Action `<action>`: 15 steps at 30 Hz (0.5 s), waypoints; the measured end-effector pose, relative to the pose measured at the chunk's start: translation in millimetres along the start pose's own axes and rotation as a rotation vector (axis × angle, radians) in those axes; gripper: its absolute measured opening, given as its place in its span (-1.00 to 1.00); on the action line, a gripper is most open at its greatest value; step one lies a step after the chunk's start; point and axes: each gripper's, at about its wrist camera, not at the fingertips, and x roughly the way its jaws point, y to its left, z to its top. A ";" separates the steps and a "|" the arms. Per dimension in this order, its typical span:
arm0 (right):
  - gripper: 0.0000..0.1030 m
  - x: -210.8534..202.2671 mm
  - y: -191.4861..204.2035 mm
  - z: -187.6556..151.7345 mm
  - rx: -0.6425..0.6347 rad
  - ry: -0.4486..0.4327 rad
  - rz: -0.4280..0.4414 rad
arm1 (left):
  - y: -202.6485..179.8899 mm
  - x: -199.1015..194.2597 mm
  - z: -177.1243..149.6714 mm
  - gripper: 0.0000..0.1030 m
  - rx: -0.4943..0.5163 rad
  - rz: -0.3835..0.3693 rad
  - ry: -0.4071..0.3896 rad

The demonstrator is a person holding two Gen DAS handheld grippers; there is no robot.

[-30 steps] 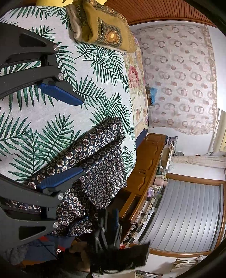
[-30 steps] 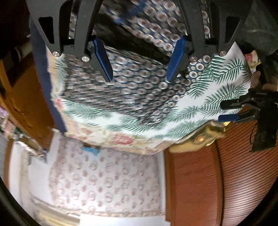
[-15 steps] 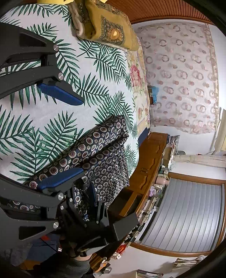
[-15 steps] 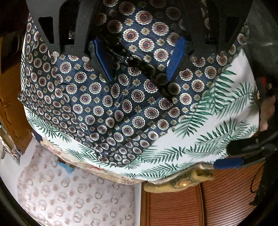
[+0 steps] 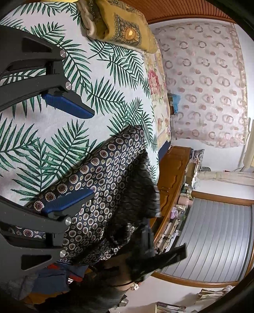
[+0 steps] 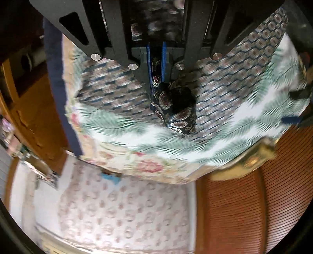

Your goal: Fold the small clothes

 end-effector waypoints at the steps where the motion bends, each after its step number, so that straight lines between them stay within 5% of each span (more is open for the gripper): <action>1: -0.85 3.0 -9.4 4.2 0.014 0.002 -0.021 | -0.4 0.3 -0.2 0.46 0.001 -0.001 0.001; 10: -0.75 40.4 -61.9 25.2 0.086 0.072 -0.333 | -4.3 3.0 0.0 0.46 0.012 -0.009 0.008; 12: -0.52 36.3 -60.9 27.6 0.091 0.061 -0.322 | -4.5 4.0 -0.2 0.46 0.012 -0.012 0.011; 15: -0.43 24.9 -55.0 25.2 0.103 0.039 -0.293 | -6.7 6.3 0.0 0.46 0.012 -0.018 0.013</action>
